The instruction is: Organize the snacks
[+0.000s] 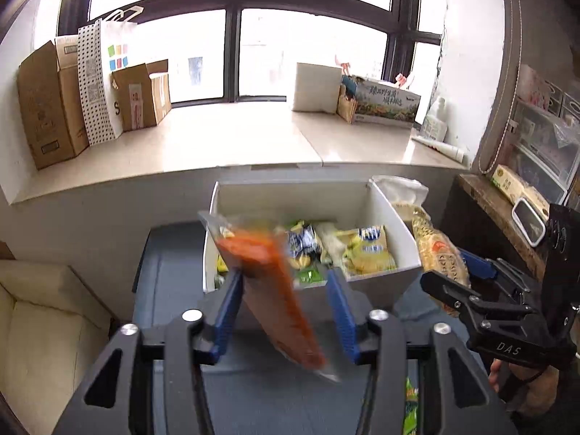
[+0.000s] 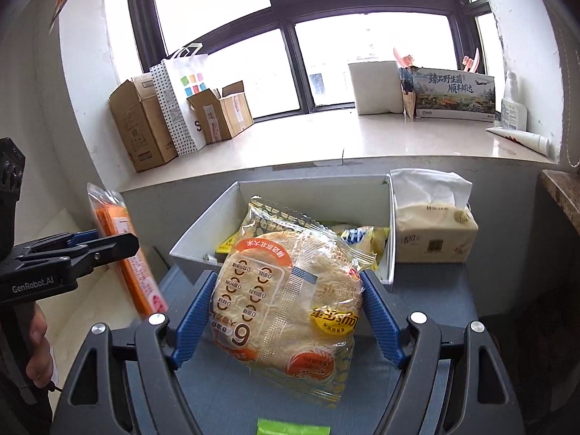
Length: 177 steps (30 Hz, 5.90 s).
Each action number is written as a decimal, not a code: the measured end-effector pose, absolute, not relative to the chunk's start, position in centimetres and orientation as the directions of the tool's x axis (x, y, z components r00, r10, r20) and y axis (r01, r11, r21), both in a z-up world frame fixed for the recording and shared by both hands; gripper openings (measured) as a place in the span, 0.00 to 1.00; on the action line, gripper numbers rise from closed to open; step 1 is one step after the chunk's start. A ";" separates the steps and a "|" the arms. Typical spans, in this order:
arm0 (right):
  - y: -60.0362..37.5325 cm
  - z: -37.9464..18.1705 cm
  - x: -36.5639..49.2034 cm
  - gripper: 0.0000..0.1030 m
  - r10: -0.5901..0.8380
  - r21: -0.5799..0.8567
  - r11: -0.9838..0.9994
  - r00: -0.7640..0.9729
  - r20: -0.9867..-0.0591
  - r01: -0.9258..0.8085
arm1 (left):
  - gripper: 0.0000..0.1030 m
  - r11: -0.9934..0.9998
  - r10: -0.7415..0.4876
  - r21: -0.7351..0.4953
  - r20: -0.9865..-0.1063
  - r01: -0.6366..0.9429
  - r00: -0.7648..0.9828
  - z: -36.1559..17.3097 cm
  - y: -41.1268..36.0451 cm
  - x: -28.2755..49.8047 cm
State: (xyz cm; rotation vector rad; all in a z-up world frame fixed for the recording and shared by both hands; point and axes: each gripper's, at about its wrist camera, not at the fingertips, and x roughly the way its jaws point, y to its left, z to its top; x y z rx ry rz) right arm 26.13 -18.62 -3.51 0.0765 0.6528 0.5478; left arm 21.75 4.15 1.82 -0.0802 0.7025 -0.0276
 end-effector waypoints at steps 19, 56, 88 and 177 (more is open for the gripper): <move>-16.9 -3.5 27.8 0.80 0.494 0.196 0.860 0.673 -0.551 -0.472 | 1.00 0.992 0.095 0.020 -0.752 -0.122 0.652 -5.1 5.5 21.6; -19.5 -7.4 21.6 0.80 0.511 0.225 0.851 0.644 -0.570 -0.475 | 0.58 0.985 0.024 -0.080 -0.807 -0.150 0.590 -12.1 2.3 14.8; -16.0 -5.6 38.9 1.00 0.476 0.324 0.879 0.615 -0.628 -0.349 | 1.00 0.996 0.023 -0.041 -0.744 -0.080 0.667 -5.1 5.9 32.8; -35.7 -15.6 10.6 0.75 0.276 0.163 0.960 0.666 -0.693 -0.228 | 0.74 0.997 -0.050 -0.020 -0.912 0.076 0.408 -17.4 -14.5 13.5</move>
